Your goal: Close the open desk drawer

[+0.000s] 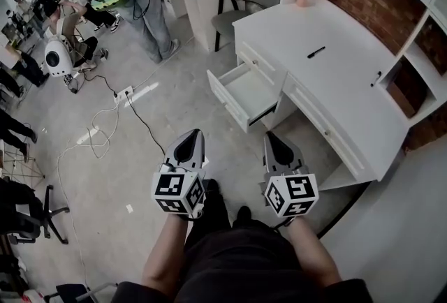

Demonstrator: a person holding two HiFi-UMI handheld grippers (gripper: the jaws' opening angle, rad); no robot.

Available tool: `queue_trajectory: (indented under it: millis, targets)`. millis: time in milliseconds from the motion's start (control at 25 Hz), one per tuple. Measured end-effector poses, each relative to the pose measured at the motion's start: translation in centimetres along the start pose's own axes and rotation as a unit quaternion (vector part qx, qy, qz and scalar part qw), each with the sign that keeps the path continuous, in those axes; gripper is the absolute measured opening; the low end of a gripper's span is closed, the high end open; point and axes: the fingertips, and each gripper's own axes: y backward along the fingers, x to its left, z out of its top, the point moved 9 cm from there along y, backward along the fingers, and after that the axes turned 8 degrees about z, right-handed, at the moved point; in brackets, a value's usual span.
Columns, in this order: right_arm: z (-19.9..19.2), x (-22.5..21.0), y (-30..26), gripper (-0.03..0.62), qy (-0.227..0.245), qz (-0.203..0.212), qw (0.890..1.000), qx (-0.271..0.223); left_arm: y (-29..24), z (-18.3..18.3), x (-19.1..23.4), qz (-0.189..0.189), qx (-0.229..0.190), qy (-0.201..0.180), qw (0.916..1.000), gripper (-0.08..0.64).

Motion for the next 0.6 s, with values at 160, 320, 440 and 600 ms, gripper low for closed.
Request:
queue_trajectory:
  millis: [160,320,440,600]
  targets:
    - [-0.5,0.0,-2.0,0.006,-0.013,-0.002,1.0,0.011,-1.2,-0.3,1.8,0.006,0.008,0.005,0.9999,0.009]
    - [-0.9,-0.1,-5.1,0.006,-0.018,-0.003,1.0,0.022,-3.6,-0.4,3.8,0.004,0.014,0.004,0.9999,0.009]
    - [-1.0,0.0,-8.2,0.005,-0.016,-0.009,0.999,0.035,-6.2,-0.2,6.0,-0.001,0.019,0.008,0.9998,0.009]
    - [-1.2,0.0,-13.7,0.005,-0.02,-0.02,0.998,0.048,-10.3,0.0,10.2,-0.013,0.033,0.014,0.9993,0.009]
